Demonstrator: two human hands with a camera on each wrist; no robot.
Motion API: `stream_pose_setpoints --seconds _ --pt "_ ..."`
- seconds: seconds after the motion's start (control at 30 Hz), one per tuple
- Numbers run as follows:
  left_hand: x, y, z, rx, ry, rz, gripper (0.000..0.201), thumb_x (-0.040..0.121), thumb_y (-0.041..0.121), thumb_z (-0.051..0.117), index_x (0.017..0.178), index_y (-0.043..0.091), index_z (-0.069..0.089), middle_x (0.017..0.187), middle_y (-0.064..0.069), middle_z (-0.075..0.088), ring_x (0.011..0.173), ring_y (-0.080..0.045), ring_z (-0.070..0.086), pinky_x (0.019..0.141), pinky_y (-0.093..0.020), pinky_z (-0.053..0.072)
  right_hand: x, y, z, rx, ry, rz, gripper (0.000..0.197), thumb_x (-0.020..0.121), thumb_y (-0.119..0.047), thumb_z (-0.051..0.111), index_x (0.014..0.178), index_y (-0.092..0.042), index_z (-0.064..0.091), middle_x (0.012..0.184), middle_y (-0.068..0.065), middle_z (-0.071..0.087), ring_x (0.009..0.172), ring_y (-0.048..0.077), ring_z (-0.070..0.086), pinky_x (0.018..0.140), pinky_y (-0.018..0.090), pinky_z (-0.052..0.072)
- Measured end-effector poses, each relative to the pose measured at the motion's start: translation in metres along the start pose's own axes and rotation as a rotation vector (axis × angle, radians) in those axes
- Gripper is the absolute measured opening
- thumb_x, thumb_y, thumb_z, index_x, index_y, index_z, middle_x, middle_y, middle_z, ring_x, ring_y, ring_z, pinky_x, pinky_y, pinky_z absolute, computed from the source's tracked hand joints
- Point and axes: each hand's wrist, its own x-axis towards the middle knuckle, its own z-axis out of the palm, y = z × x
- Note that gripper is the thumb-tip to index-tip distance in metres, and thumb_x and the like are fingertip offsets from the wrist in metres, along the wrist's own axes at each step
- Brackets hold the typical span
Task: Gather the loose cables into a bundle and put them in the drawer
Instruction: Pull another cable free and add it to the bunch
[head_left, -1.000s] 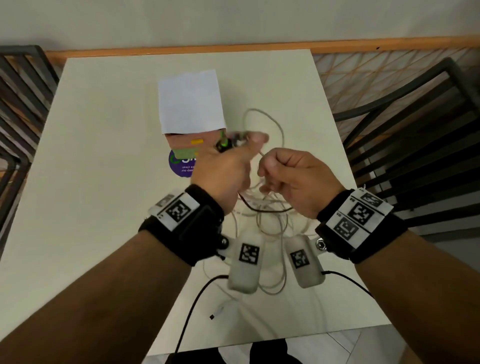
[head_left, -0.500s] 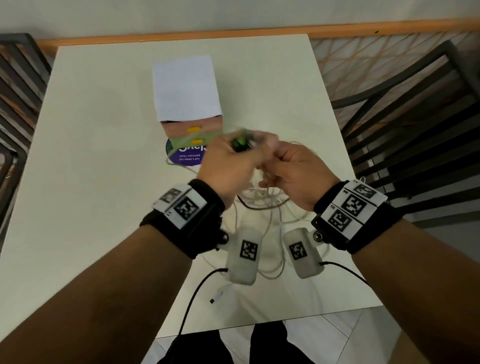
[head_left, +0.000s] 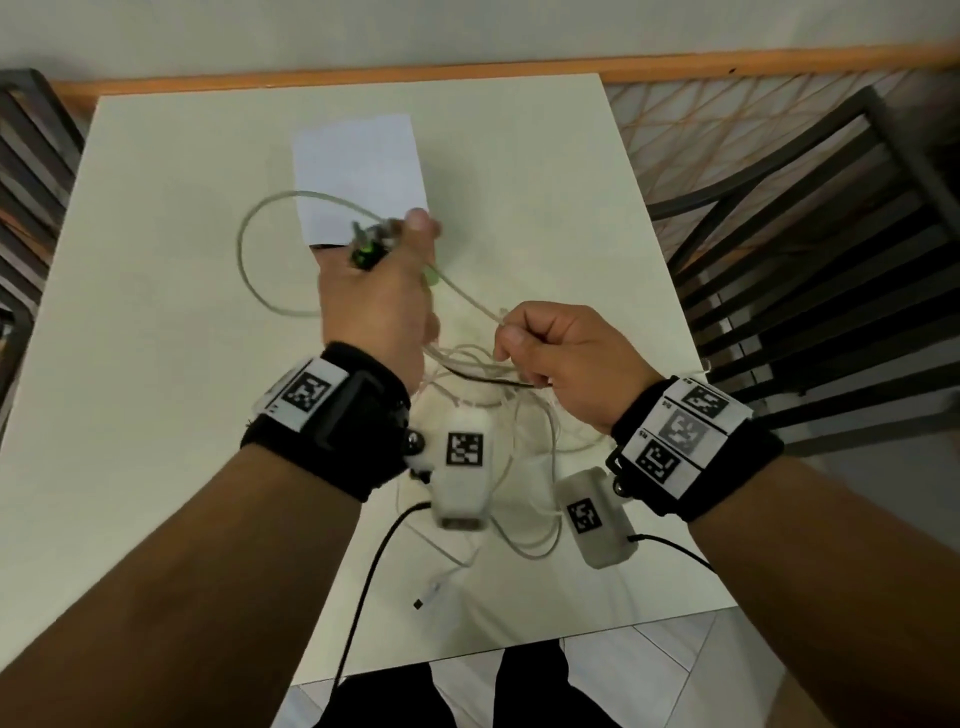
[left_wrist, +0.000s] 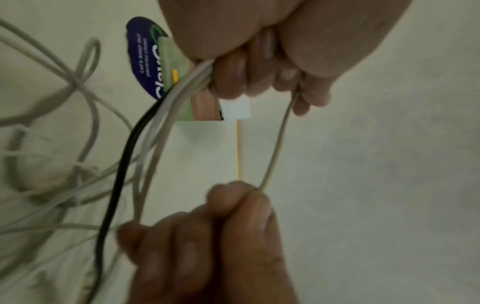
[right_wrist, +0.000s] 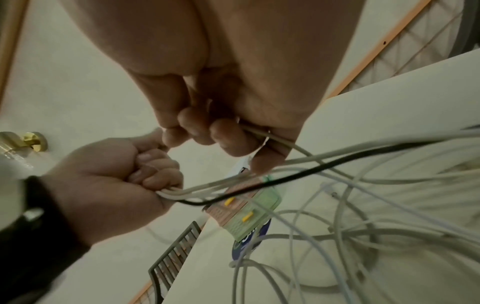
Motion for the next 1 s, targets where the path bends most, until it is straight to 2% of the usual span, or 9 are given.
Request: stream_pose_setpoints --seconds 0.1,0.23,0.37,0.5,0.67,0.73,0.83,0.9,1.0 --pt "-0.027 -0.001 0.008 0.177 -0.332 0.051 0.010 0.091 0.006 0.069 0.094 -0.003 0.067 0.048 0.005 0.050 0.034 -0.005 0.036 0.037 -0.015 0.030 0.000 -0.003 -0.002 0.095 0.015 0.006 0.023 0.097 -0.007 0.051 0.078 -0.011 0.063 0.055 -0.012 0.055 0.049 0.005 0.042 0.058 0.024 0.043" --pt "-0.014 0.006 0.018 0.034 -0.045 0.064 0.023 0.087 0.025 0.075 0.090 0.004 0.067 0.060 -0.009 0.045 0.041 -0.015 0.027 0.042 -0.019 0.024 0.000 -0.008 -0.013 0.112 0.030 0.002 0.015 0.092 -0.016 0.054 0.081 -0.010 0.064 0.053 -0.008 0.044 0.053 0.015 0.037 0.067 0.041 0.044" --pt "-0.031 0.008 0.034 0.121 -0.228 0.138 0.014 0.088 0.019 0.075 0.082 0.010 0.066 0.046 0.013 0.044 0.038 -0.009 0.032 0.044 -0.019 0.028 -0.007 -0.010 -0.034 0.284 0.085 -0.022 0.017 0.091 -0.020 0.051 0.083 -0.011 0.064 0.056 0.008 0.038 0.055 0.023 0.033 0.067 0.040 0.045" --pt "-0.033 0.018 0.060 -0.004 -0.009 0.142 0.014 0.082 0.021 0.079 0.075 0.019 0.067 0.049 0.011 0.047 0.046 -0.013 0.036 0.051 -0.025 0.031 -0.016 -0.016 -0.047 0.414 0.011 -0.052 0.015 0.091 -0.014 0.049 0.087 -0.006 0.062 0.058 0.006 0.046 0.056 0.019 0.041 0.074 0.043 0.041" --pt "-0.059 0.011 0.081 0.245 -0.356 0.281 0.013 0.088 0.012 0.074 0.076 0.013 0.069 0.045 0.014 0.056 0.040 -0.002 0.048 0.043 -0.016 0.038 -0.026 -0.014 -0.060 0.431 0.021 -0.049 0.013 0.088 -0.016 0.049 0.084 -0.010 0.060 0.058 -0.003 0.055 0.055 0.015 0.044 0.075 0.043 0.041" --pt "-0.060 0.008 0.086 0.260 -0.307 0.292 0.014 0.089 0.013 0.074 0.075 0.015 0.070 0.045 0.014 0.055 0.039 -0.001 0.046 0.045 -0.017 0.038 -0.029 -0.013 -0.065 0.423 0.029 -0.067 0.015 0.090 -0.017 0.048 0.087 -0.010 0.061 0.059 0.001 0.048 0.055 0.017 0.041 0.072 0.041 0.044" --pt "-0.064 0.012 0.094 0.174 -0.327 0.305 0.010 0.091 0.018 0.072 0.098 0.011 0.072 0.054 0.009 0.061 0.041 0.003 0.046 0.048 -0.014 0.037 -0.035 -0.017 -0.077 0.371 0.096 -0.127 0.018 0.094 -0.017 0.045 0.092 -0.010 0.061 0.061 0.007 0.037 0.053 0.020 0.031 0.055 0.032 0.036" --pt "-0.071 0.011 0.101 0.161 -0.402 0.322 0.024 0.092 0.015 0.070 0.115 0.009 0.067 0.074 -0.017 0.069 0.041 0.006 0.048 0.048 -0.008 0.037 -0.041 -0.023 -0.090 0.357 0.154 -0.176 0.018 0.096 -0.015 0.043 0.094 -0.008 0.060 0.061 0.011 0.036 0.048 0.019 0.027 0.048 0.029 0.028" --pt "-0.080 0.010 0.116 0.167 -0.475 0.282 0.038 0.093 0.016 0.068 0.130 0.016 0.059 0.057 0.013 0.062 0.040 0.006 0.048 0.050 -0.006 0.035 -0.050 -0.029 -0.115 0.286 0.214 -0.227 0.021 0.098 -0.013 0.042 0.100 -0.007 0.061 0.061 0.020 0.035 0.044 0.019 0.023 0.045 0.022 0.023"
